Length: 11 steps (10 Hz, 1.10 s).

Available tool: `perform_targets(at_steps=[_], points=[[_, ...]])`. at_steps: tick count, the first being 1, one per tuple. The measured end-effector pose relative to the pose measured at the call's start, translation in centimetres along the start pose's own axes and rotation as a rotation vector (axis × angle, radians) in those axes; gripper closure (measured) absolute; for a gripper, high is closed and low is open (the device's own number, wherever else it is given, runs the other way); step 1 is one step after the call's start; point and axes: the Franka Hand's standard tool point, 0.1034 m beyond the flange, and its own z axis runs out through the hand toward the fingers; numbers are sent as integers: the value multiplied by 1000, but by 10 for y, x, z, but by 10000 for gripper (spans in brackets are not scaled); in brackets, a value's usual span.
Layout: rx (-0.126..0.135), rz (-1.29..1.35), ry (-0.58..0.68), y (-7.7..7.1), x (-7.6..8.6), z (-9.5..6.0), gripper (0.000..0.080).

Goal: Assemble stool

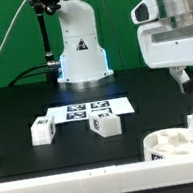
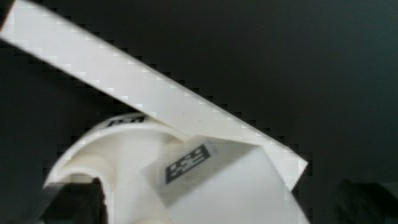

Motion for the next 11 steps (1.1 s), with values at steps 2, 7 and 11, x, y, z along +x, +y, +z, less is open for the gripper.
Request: perform_targets(at_steps=[2,7,11], points=[[-1,-131,0,0,0,0,151],[-48,-628,36,-1,-4,1,151],[-58,-933,33,0,0,0,151]])
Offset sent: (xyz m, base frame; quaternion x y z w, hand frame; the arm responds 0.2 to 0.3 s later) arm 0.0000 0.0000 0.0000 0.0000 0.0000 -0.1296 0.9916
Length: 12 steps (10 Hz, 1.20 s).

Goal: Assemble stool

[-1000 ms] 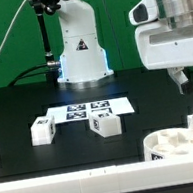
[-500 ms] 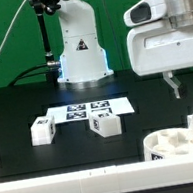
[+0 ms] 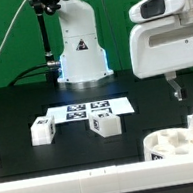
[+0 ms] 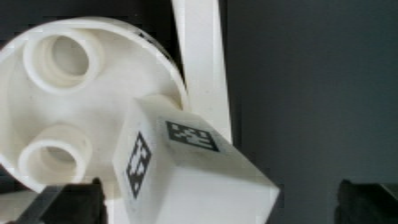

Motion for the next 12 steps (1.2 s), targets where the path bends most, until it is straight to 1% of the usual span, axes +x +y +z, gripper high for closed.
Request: perform_targets(at_steps=[2,3,4,6,8,9,10,12], points=[[-3,-114,-1,1,0,1,151],[-7,-240,-5,3,-1,3,151],[-7,-296,-7,3,-1,3,151],[-37,-543,-12,5,1,4,151],[-90,-765,4,5,7,6,151],[-104,-827,4,6,6,8,151],[-109,-857,-5,8,6,10,151],[-112,-974,-14,14,7,11,151]])
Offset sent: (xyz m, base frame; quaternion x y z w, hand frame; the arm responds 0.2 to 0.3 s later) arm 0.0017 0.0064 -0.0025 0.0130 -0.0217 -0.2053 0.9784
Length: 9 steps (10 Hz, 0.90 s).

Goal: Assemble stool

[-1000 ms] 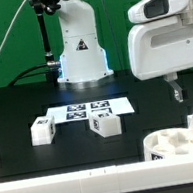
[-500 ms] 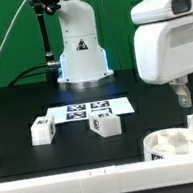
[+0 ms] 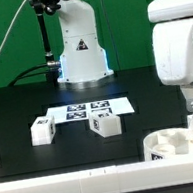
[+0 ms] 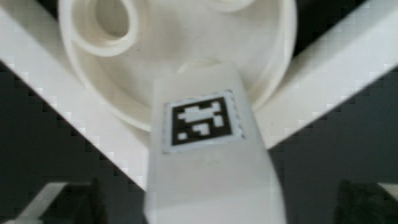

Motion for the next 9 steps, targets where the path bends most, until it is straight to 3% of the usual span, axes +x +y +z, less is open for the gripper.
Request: perform_targets(at_steps=[2,3,4,5,9], points=[[3,8,-5,2,-4,3,163],[3,13,-6,3,-6,3,331],[3,14,-6,4,-7,3,331],[3,14,-6,4,-7,3,461],[4,74,-5,4,-7,3,461]])
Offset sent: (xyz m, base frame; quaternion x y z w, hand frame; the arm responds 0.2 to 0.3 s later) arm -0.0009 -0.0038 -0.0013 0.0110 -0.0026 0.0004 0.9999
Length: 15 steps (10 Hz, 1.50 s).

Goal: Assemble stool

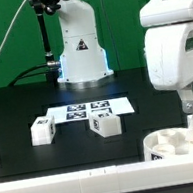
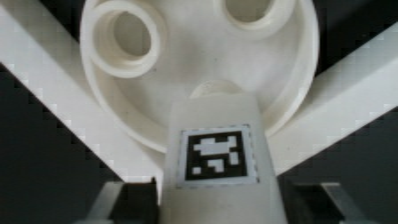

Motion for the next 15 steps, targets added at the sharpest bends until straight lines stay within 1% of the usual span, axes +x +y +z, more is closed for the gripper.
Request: perform_targets(at_steps=[2,3,5,7,8,10,11,12,15], points=[[2,155,2,0,0,0,461],[5,288,9,1,-1,1,460],[-1,466,48,2,-2,1,459],[7,671,84,2,-3,2,459],[16,812,85,1,-3,1,459],[20,1004,83,0,-4,1,459],[20,1086,82,0,-4,1,459],[21,1099,83,1,-4,1,459],[37,1278,84,2,-5,1,459]])
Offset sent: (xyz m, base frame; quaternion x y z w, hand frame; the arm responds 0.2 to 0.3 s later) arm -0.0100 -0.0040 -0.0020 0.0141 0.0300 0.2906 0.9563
